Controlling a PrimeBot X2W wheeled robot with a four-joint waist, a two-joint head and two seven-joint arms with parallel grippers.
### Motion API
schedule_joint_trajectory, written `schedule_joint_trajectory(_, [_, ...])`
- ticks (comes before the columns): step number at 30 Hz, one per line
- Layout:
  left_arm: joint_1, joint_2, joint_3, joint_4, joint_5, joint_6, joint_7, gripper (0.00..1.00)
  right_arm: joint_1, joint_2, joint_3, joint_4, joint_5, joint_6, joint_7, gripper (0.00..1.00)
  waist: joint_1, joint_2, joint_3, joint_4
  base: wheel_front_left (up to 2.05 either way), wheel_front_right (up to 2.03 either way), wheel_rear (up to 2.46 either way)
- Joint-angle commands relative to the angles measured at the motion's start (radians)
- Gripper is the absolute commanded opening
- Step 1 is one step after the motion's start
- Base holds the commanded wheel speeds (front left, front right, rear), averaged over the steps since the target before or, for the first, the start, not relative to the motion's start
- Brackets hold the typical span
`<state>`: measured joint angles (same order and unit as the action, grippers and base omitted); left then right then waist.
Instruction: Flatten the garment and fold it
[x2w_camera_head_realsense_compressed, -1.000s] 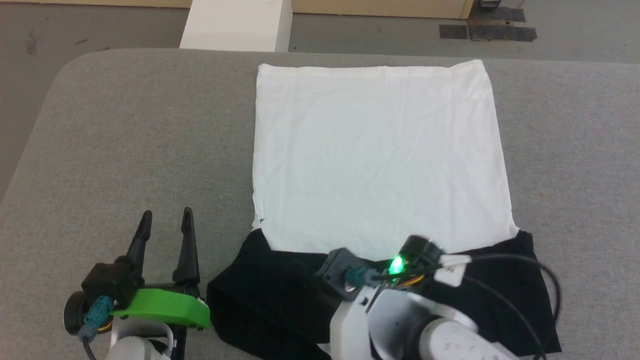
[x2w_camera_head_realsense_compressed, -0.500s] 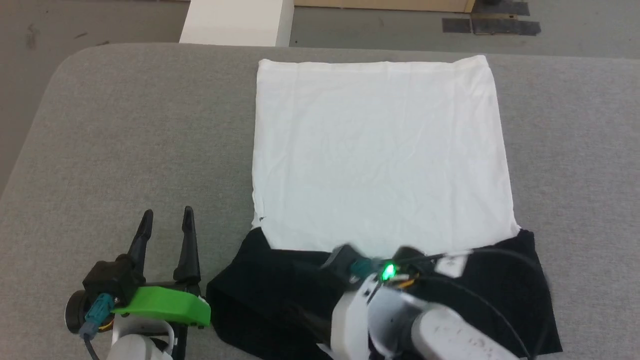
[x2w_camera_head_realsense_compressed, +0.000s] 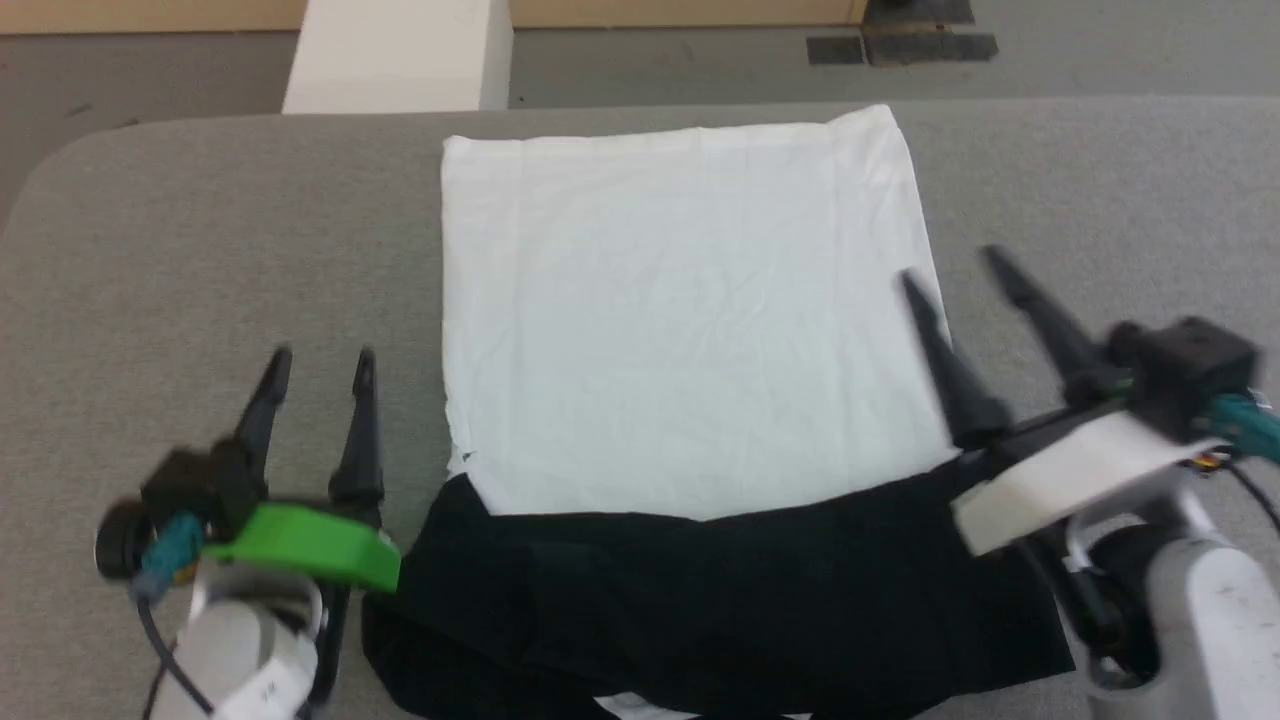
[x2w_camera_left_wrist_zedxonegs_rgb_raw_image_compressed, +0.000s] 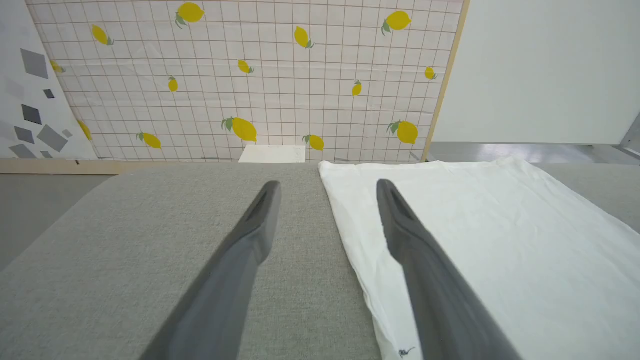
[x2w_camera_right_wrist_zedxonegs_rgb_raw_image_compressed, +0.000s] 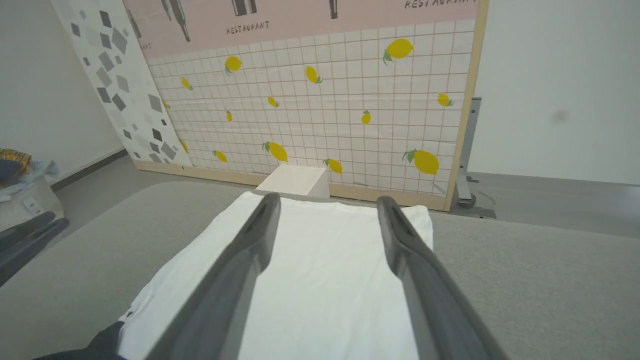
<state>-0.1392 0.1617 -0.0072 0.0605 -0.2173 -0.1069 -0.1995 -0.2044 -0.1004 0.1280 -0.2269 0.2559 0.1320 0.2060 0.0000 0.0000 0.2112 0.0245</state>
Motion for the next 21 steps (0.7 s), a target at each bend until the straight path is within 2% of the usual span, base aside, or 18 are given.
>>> schedule_joint_trajectory(1, [-0.050, 0.015, -0.009, -0.008, -0.004, -0.008, 0.017, 1.00, 0.014, 0.010, -0.028, -0.005, -0.003, -0.001, -0.015, 1.00, 0.0000, 0.0000, 0.044, -0.034, 0.00, 0.00, 0.00])
schedule_joint_trajectory(6, [-0.220, 0.099, -0.063, 0.002, -0.036, -0.020, 0.142, 1.00, 0.012, 0.015, -0.100, -0.004, -0.022, -0.001, -0.039, 1.00, 0.0000, 0.0000, 0.129, -0.082, 0.00, 0.00, 0.00])
schedule_joint_trajectory(11, [-0.428, 0.204, -0.114, 0.056, -0.117, -0.023, 0.299, 1.00, -0.024, 0.007, -0.097, 0.003, -0.015, -0.001, -0.046, 1.00, 0.0000, 0.0000, 0.224, -0.138, 0.00, 0.00, 0.00])
schedule_joint_trajectory(16, [-0.623, 0.295, -0.151, 0.140, -0.218, -0.023, 0.540, 1.00, -0.058, 0.008, -0.071, 0.007, -0.007, -0.001, -0.056, 1.00, 0.0000, 0.0000, 0.309, -0.190, 0.00, 0.00, 0.00])
schedule_joint_trajectory(18, [-0.689, 0.310, -0.140, 0.170, -0.252, -0.022, 0.627, 1.00, -0.071, 0.008, -0.058, 0.008, -0.006, -0.001, -0.063, 1.00, 0.0000, 0.0000, 0.337, -0.208, 0.00, 0.00, 0.00])
schedule_joint_trajectory(21, [-0.765, 0.329, -0.131, 0.201, -0.265, 0.014, 0.749, 1.00, -0.084, 0.011, -0.041, 0.008, -0.003, -0.001, -0.072, 1.00, 0.0000, 0.0000, 0.371, -0.230, 0.00, 0.00, 0.00])
